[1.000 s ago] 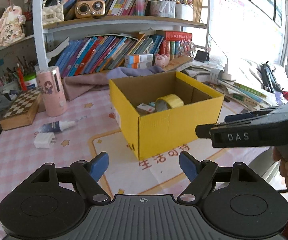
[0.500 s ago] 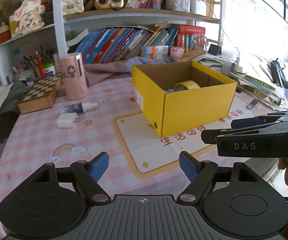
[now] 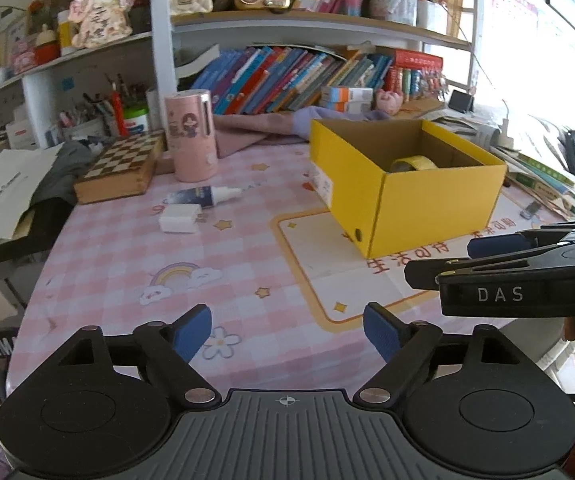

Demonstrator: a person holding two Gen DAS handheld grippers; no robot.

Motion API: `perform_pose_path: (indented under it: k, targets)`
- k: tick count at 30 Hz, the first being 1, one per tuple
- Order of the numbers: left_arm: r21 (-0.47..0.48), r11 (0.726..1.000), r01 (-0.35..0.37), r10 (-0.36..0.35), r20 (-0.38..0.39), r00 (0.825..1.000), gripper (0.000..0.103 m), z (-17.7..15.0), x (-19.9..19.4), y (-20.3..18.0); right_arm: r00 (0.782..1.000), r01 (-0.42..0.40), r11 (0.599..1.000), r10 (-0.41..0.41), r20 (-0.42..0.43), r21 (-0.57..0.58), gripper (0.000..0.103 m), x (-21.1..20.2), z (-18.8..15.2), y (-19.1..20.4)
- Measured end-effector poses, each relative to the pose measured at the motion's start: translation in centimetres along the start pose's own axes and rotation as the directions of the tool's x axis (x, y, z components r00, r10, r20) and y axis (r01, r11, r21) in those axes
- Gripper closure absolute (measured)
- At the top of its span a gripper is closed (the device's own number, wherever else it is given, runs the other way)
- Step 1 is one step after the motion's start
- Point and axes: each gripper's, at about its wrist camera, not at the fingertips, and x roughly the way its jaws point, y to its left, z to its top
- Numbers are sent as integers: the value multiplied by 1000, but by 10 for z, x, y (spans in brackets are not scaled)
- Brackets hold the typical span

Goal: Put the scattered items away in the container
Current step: 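Withdraw both open tools from the box back over the table, then move both open tools toward the second plug adapter and spray bottle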

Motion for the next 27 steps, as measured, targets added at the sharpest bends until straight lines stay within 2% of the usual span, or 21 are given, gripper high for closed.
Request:
perform_pose_path:
  k: [16,27]
  targets:
    - [-78,995,-61,60,-23,998,17,-11,-8,35,997,-71,994,69,-28,-88,37,13,8,44]
    - [-98,992,-84,81,-33,996,17,-10,3,42,995,-89,989,84,-45,-117,36,25,13,49]
